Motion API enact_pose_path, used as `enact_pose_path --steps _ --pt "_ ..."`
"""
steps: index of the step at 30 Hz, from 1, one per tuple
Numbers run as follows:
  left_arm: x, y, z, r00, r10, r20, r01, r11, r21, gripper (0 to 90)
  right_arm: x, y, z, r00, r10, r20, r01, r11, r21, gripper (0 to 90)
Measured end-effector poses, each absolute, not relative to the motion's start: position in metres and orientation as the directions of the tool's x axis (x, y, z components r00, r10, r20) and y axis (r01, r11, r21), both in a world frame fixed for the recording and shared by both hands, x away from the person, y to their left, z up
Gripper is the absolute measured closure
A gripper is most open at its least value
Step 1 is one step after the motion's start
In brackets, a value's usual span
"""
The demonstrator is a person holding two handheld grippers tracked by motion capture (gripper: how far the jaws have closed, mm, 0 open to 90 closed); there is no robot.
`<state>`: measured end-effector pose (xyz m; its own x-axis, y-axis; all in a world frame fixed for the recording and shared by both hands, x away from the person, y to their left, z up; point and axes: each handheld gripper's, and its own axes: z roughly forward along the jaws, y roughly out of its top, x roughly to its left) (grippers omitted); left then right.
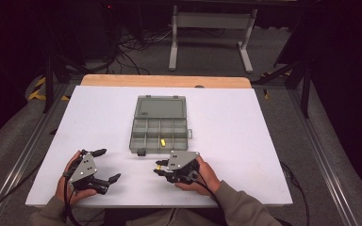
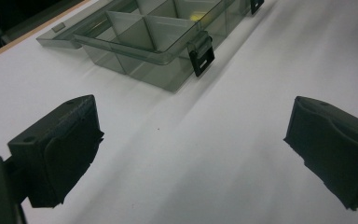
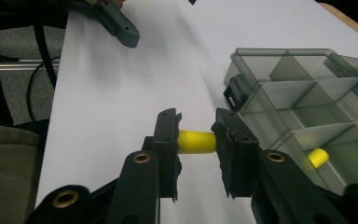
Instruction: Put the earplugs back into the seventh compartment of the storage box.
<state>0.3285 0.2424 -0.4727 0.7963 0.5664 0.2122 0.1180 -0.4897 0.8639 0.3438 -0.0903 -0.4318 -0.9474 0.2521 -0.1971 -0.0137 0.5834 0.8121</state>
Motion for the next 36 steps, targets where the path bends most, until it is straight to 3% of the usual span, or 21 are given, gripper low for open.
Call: enact_pose_path --steps 36 --pt "0.328 0.242 -0.473 0.8 0.563 0.207 0.121 -0.489 0.864 3.5 0.358 -0.124 -0.408 -0.887 0.385 -0.256 -0.014 0.531 0.848 70.8"
